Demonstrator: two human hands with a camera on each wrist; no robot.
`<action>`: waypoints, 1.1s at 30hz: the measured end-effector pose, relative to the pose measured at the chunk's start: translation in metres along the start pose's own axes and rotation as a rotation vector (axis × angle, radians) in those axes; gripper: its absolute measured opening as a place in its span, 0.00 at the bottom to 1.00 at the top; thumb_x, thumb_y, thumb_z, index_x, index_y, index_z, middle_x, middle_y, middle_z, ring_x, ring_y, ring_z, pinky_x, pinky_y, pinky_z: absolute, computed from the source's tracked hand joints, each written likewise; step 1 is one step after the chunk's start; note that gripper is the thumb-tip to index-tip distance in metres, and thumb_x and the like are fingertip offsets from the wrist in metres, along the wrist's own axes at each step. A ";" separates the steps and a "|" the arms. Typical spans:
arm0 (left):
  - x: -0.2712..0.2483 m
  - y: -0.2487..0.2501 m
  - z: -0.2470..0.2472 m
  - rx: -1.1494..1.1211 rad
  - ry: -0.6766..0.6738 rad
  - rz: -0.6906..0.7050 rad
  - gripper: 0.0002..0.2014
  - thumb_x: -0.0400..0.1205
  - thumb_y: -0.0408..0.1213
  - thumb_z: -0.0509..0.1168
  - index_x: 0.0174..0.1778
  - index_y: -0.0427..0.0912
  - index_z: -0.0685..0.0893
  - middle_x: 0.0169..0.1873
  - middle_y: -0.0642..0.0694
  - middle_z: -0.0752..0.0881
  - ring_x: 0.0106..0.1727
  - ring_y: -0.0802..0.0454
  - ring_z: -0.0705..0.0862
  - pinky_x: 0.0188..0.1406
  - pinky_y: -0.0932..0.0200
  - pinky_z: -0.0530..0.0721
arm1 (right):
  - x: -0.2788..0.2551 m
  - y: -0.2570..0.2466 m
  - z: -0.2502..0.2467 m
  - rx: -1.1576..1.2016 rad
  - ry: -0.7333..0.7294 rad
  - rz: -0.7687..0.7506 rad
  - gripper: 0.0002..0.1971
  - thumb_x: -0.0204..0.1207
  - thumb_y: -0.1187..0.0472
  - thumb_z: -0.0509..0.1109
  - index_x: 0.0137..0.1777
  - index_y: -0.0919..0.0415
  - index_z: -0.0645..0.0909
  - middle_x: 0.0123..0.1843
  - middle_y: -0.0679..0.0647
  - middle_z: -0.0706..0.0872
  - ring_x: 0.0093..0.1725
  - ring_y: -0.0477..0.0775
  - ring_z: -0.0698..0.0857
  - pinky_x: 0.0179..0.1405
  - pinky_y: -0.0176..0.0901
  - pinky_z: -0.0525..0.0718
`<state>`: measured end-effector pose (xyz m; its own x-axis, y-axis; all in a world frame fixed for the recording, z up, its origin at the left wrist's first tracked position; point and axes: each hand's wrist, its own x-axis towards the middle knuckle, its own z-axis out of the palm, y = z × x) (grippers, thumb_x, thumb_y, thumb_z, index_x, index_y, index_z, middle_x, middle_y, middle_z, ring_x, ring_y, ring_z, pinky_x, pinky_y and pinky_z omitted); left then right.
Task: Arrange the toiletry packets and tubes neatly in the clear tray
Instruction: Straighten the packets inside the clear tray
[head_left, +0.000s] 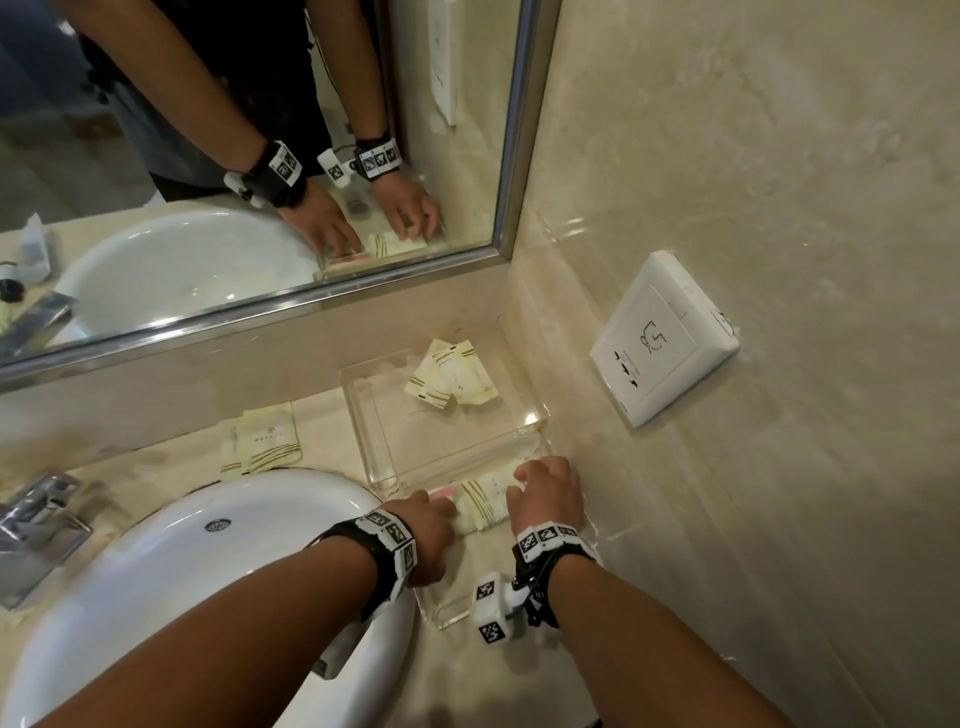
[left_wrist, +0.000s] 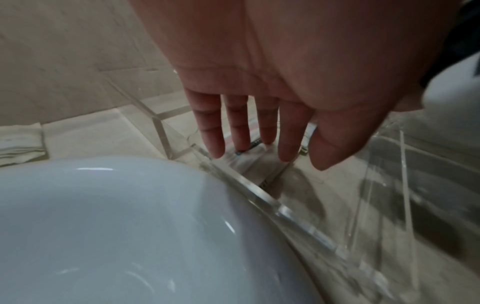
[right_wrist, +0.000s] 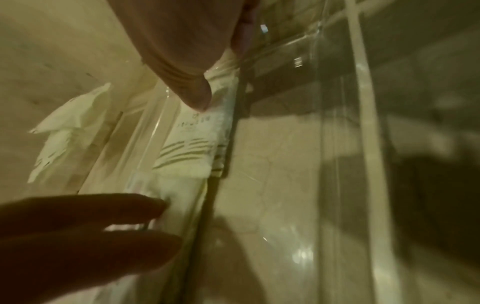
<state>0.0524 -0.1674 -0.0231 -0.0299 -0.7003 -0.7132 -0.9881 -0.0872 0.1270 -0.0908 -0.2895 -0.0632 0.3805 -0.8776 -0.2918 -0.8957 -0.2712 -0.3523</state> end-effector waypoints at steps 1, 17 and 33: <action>0.000 0.000 0.000 0.003 0.002 -0.003 0.20 0.79 0.48 0.61 0.65 0.49 0.84 0.77 0.53 0.67 0.70 0.41 0.71 0.60 0.45 0.82 | -0.004 0.002 0.001 -0.025 0.036 -0.035 0.09 0.78 0.51 0.74 0.57 0.46 0.84 0.67 0.47 0.75 0.68 0.51 0.73 0.70 0.45 0.74; -0.004 -0.004 0.009 -0.018 0.022 -0.003 0.21 0.77 0.49 0.62 0.64 0.47 0.85 0.76 0.52 0.69 0.69 0.41 0.71 0.58 0.44 0.84 | -0.019 0.000 0.020 -0.110 -0.058 -0.259 0.12 0.78 0.56 0.74 0.59 0.48 0.80 0.67 0.50 0.72 0.69 0.53 0.71 0.66 0.40 0.74; -0.022 -0.051 -0.041 -0.345 0.394 -0.190 0.22 0.82 0.49 0.61 0.73 0.54 0.77 0.73 0.50 0.73 0.71 0.47 0.74 0.69 0.48 0.77 | 0.015 -0.070 -0.035 0.042 0.029 -0.243 0.14 0.76 0.51 0.66 0.61 0.45 0.81 0.68 0.44 0.74 0.65 0.49 0.75 0.57 0.46 0.79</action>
<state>0.1095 -0.1763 0.0145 0.2682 -0.8560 -0.4420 -0.8616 -0.4184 0.2874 -0.0302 -0.2974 -0.0114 0.5762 -0.7997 -0.1687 -0.7683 -0.4596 -0.4455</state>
